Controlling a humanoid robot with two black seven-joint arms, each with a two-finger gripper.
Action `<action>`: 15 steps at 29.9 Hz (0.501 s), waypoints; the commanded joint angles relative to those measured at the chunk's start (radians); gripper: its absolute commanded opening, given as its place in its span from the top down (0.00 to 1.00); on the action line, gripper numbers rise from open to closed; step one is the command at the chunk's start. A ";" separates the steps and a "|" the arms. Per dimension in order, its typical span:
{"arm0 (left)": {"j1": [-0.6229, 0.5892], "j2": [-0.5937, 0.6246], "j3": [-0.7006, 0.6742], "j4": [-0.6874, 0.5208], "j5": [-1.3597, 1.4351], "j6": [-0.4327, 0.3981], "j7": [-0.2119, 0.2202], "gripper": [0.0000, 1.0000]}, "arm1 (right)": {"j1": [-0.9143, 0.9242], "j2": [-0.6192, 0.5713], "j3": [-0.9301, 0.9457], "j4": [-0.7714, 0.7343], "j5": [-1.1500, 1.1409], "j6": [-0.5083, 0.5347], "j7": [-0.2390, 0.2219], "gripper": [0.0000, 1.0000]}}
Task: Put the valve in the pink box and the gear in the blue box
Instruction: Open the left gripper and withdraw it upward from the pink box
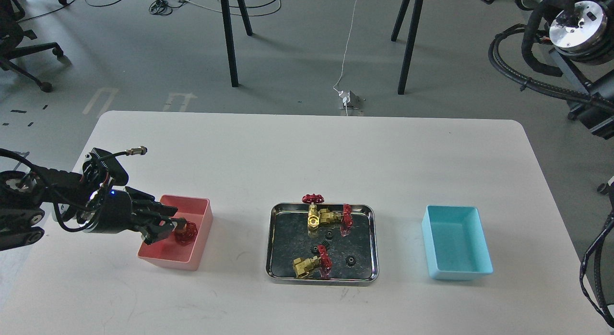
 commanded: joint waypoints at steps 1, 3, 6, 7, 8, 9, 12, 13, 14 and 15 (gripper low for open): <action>-0.001 0.002 -0.016 0.000 -0.003 0.000 0.000 0.44 | 0.000 0.000 -0.003 0.002 0.000 0.000 0.000 0.00; -0.003 0.014 -0.068 -0.011 -0.006 -0.003 0.000 0.39 | -0.002 0.000 -0.009 0.006 -0.008 0.001 0.000 0.00; -0.003 0.043 -0.208 -0.020 -0.017 -0.011 0.000 0.34 | 0.000 -0.002 -0.066 0.038 -0.020 0.015 0.000 0.00; -0.003 0.061 -0.261 -0.023 -0.022 -0.012 0.000 0.33 | 0.004 -0.002 -0.104 0.045 -0.031 0.021 0.000 0.00; -0.001 0.083 -0.316 -0.035 -0.037 -0.014 0.000 0.33 | 0.014 -0.003 -0.151 0.048 -0.060 0.035 0.002 0.00; -0.001 0.103 -0.374 -0.057 -0.069 -0.020 0.000 0.32 | 0.023 -0.005 -0.203 0.049 -0.115 0.064 0.003 0.00; -0.001 0.141 -0.514 -0.138 -0.239 -0.075 0.000 0.32 | 0.079 -0.011 -0.329 0.046 -0.366 0.154 0.003 0.00; -0.001 0.149 -0.558 -0.166 -0.308 -0.101 0.000 0.31 | 0.098 -0.011 -0.368 0.048 -0.474 0.177 0.006 0.00; -0.001 0.152 -0.597 -0.186 -0.369 -0.121 0.000 0.31 | 0.109 -0.011 -0.403 0.049 -0.570 0.197 0.006 0.00; 0.000 0.152 -0.638 -0.206 -0.441 -0.142 0.000 0.31 | 0.118 -0.009 -0.438 0.049 -0.671 0.219 0.006 0.00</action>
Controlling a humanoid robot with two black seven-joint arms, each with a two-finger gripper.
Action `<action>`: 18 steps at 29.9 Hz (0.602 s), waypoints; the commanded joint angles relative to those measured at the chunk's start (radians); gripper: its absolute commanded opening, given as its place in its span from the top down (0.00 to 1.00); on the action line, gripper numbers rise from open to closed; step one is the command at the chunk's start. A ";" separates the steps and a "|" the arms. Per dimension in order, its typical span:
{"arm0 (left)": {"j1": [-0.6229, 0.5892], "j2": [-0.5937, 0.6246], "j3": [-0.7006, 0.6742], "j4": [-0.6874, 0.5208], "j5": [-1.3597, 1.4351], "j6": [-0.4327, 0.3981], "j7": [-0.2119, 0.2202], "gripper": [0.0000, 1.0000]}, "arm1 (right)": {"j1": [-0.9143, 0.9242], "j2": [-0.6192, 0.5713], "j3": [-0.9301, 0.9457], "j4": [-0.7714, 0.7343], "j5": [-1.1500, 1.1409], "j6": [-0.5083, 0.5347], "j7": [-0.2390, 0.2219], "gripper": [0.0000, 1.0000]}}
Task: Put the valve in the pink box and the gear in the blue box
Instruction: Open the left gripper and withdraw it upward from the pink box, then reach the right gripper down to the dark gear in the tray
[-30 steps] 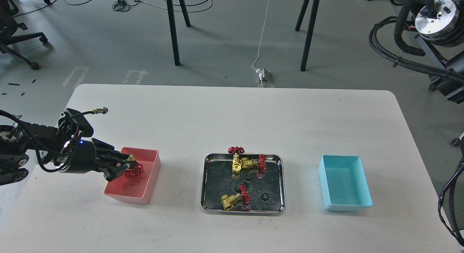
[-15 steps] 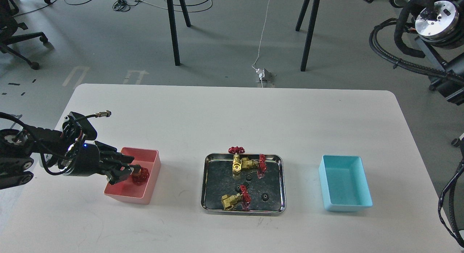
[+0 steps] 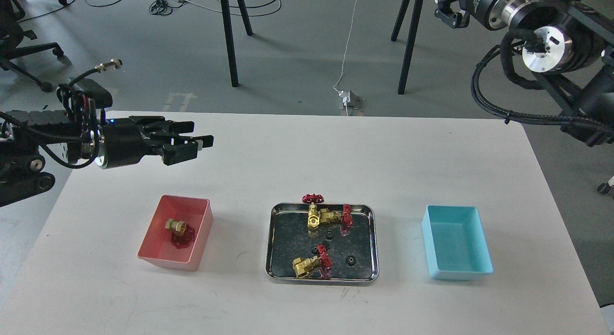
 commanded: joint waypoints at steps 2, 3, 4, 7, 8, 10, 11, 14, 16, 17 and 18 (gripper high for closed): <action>0.013 0.005 -0.184 -0.087 -0.319 -0.094 0.000 0.31 | 0.048 0.011 -0.155 0.010 -0.443 0.098 0.003 0.00; 0.019 0.002 -0.217 -0.096 -0.389 -0.108 0.000 0.31 | 0.046 0.013 -0.178 0.027 -0.511 0.118 0.004 0.00; 0.027 -0.009 -0.250 -0.110 -0.467 -0.125 0.000 0.31 | 0.048 0.013 -0.204 0.060 -0.578 0.144 0.006 0.00; 0.065 -0.021 -0.335 -0.185 -0.666 -0.184 0.000 0.30 | 0.058 0.007 -0.336 0.209 -0.763 0.243 0.010 0.00; 0.080 -0.024 -0.356 -0.214 -0.704 -0.200 0.000 0.30 | 0.065 0.010 -0.385 0.254 -0.810 0.267 0.012 0.00; 0.114 -0.038 -0.395 -0.252 -0.749 -0.208 0.000 0.30 | 0.077 0.015 -0.499 0.350 -0.889 0.306 0.013 0.00; 0.132 -0.056 -0.415 -0.260 -0.754 -0.208 0.000 0.30 | 0.085 0.018 -0.567 0.398 -0.919 0.316 0.013 0.00; 0.184 -0.096 -0.468 -0.265 -0.755 -0.203 0.000 0.30 | 0.115 0.062 -0.730 0.484 -0.987 0.325 0.013 0.00; 0.217 -0.112 -0.500 -0.265 -0.755 -0.203 0.000 0.30 | 0.129 0.096 -0.796 0.493 -1.012 0.325 0.013 0.00; 0.229 -0.116 -0.511 -0.265 -0.755 -0.203 0.000 0.30 | 0.134 0.106 -0.812 0.493 -1.025 0.325 0.013 0.00; 0.240 -0.118 -0.520 -0.265 -0.755 -0.203 0.000 0.30 | 0.135 0.120 -0.821 0.492 -1.045 0.325 0.013 0.00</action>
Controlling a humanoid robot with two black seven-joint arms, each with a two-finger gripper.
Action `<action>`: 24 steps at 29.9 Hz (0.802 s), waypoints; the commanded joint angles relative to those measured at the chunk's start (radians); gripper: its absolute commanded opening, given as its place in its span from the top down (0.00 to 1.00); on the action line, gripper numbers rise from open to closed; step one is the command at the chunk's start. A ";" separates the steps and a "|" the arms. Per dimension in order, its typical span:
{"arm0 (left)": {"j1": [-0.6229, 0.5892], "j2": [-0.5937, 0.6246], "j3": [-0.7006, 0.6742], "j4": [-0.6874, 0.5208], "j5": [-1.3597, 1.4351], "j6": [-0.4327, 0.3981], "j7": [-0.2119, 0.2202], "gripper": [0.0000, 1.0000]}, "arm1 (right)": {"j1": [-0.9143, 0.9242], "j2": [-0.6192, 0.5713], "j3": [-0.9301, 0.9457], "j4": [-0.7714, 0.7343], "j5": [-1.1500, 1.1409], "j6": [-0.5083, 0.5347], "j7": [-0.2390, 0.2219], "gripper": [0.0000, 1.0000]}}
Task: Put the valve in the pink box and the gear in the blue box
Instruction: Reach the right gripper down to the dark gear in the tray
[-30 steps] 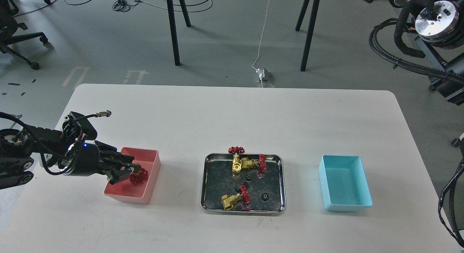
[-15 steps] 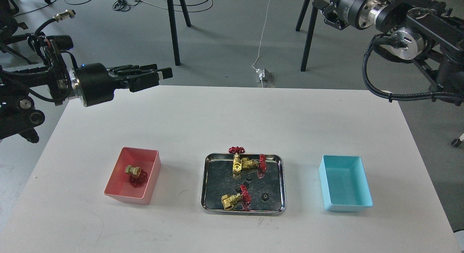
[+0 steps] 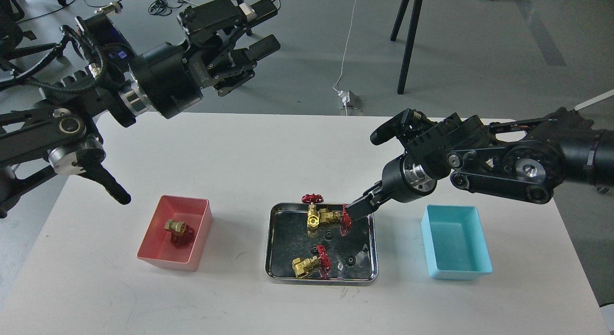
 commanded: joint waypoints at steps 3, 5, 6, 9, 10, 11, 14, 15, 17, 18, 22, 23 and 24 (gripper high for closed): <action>0.058 -0.014 -0.050 0.000 0.000 0.003 0.000 0.30 | 0.011 0.088 -0.069 0.003 -0.116 -0.016 -0.002 0.04; 0.062 -0.014 -0.050 0.000 0.000 0.004 0.000 0.30 | 0.011 0.129 -0.079 0.004 -0.127 -0.019 -0.003 0.15; 0.065 -0.014 -0.050 0.000 0.000 0.004 0.000 0.29 | 0.011 0.148 -0.089 0.004 -0.128 -0.019 -0.002 0.22; 0.066 -0.014 -0.050 0.000 0.000 0.006 0.000 0.29 | 0.011 0.194 -0.109 0.000 -0.131 -0.022 -0.002 0.40; 0.066 -0.014 -0.050 0.001 0.000 0.006 0.000 0.29 | 0.008 0.198 -0.109 0.000 -0.131 -0.026 -0.002 0.46; 0.068 -0.014 -0.050 0.001 0.000 0.007 0.000 0.29 | 0.005 0.203 -0.115 0.003 -0.134 -0.037 -0.002 0.46; 0.077 -0.014 -0.050 0.000 0.000 0.006 0.000 0.29 | 0.007 0.218 -0.180 -0.003 -0.142 -0.080 -0.002 0.46; 0.080 -0.014 -0.050 0.000 0.000 0.007 0.000 0.29 | 0.007 0.223 -0.190 -0.012 -0.151 -0.091 -0.002 0.46; 0.089 -0.015 -0.050 0.000 0.001 0.007 0.000 0.28 | 0.002 0.226 -0.201 -0.035 -0.173 -0.106 -0.002 0.46; 0.094 -0.020 -0.050 0.000 0.001 0.007 0.000 0.28 | -0.001 0.228 -0.201 -0.038 -0.176 -0.106 -0.002 0.46; 0.100 -0.037 -0.050 0.001 0.001 0.009 0.000 0.28 | -0.007 0.240 -0.202 -0.042 -0.176 -0.108 -0.002 0.46; 0.101 -0.040 -0.050 0.000 0.001 0.012 0.000 0.28 | -0.012 0.244 -0.202 -0.043 -0.176 -0.111 -0.002 0.46; 0.101 -0.044 -0.050 0.001 0.001 0.015 0.000 0.28 | -0.016 0.248 -0.202 -0.048 -0.174 -0.114 -0.003 0.46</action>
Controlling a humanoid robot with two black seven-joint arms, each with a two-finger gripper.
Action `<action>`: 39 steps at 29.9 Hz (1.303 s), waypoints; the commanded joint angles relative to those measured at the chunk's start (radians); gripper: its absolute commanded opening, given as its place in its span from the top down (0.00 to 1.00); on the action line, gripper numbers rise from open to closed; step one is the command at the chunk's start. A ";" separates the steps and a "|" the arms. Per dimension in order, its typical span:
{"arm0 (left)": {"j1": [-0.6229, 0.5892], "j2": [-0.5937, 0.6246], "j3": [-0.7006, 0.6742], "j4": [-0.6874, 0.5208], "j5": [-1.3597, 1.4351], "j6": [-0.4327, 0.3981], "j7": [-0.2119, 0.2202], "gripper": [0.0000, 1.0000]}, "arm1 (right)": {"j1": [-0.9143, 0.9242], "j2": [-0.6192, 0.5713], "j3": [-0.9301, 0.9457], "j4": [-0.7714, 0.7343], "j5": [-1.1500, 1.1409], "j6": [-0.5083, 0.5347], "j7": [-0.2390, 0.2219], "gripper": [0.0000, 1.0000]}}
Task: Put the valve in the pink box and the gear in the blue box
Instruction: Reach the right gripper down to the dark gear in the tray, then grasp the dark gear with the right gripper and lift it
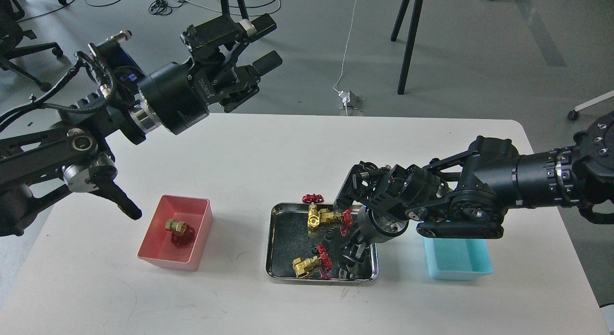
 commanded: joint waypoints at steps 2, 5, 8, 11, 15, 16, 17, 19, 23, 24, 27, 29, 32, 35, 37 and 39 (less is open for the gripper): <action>0.003 -0.016 0.000 0.001 0.000 0.009 0.000 0.28 | -0.016 0.016 -0.001 -0.010 0.001 -0.012 0.000 0.46; 0.004 -0.018 0.000 0.003 0.000 0.009 0.000 0.28 | -0.018 0.016 -0.005 -0.007 0.004 -0.012 0.000 0.46; 0.004 -0.018 0.000 0.004 0.000 0.009 0.000 0.28 | -0.016 0.016 -0.022 -0.006 0.004 -0.012 0.002 0.46; 0.016 -0.018 -0.001 0.004 0.000 0.009 0.000 0.28 | -0.016 0.016 -0.039 0.000 0.007 -0.011 0.003 0.45; 0.027 -0.018 -0.001 0.004 0.003 0.009 0.000 0.27 | -0.018 0.014 -0.047 0.003 0.010 -0.011 0.017 0.45; 0.030 -0.018 -0.001 0.004 0.003 0.009 0.000 0.27 | -0.018 0.016 -0.047 0.003 0.010 -0.011 0.020 0.45; 0.030 -0.020 -0.001 0.004 0.003 0.009 0.000 0.27 | -0.021 0.017 -0.047 0.003 0.012 -0.011 0.023 0.45; 0.030 -0.023 -0.001 0.006 0.003 0.009 0.000 0.27 | -0.025 0.020 -0.047 0.002 0.010 -0.011 0.026 0.45; 0.032 -0.039 -0.001 0.006 0.002 0.011 0.000 0.27 | -0.028 0.027 -0.047 0.002 0.010 -0.014 0.029 0.46; 0.033 -0.041 -0.001 0.006 0.002 0.011 0.000 0.27 | -0.033 0.027 -0.047 0.002 0.010 -0.016 0.032 0.46; 0.035 -0.044 -0.001 0.006 0.003 0.011 0.000 0.26 | -0.038 0.027 -0.047 0.000 0.010 -0.017 0.038 0.46; 0.035 -0.044 -0.001 0.006 0.002 0.009 0.000 0.26 | -0.039 0.025 -0.048 0.000 0.010 -0.025 0.038 0.46; 0.035 -0.044 -0.001 0.006 0.002 0.009 0.000 0.26 | -0.056 0.027 -0.050 -0.004 0.009 -0.043 0.038 0.46; 0.035 -0.044 -0.001 0.006 0.002 0.009 0.000 0.26 | -0.068 0.027 -0.050 -0.009 0.007 -0.051 0.038 0.46; 0.039 -0.044 -0.001 0.006 0.003 0.011 0.000 0.26 | -0.068 0.027 -0.050 -0.010 0.007 -0.060 0.038 0.46; 0.041 -0.044 -0.001 0.006 0.002 0.011 0.000 0.26 | -0.068 0.027 -0.052 -0.010 0.006 -0.065 0.038 0.46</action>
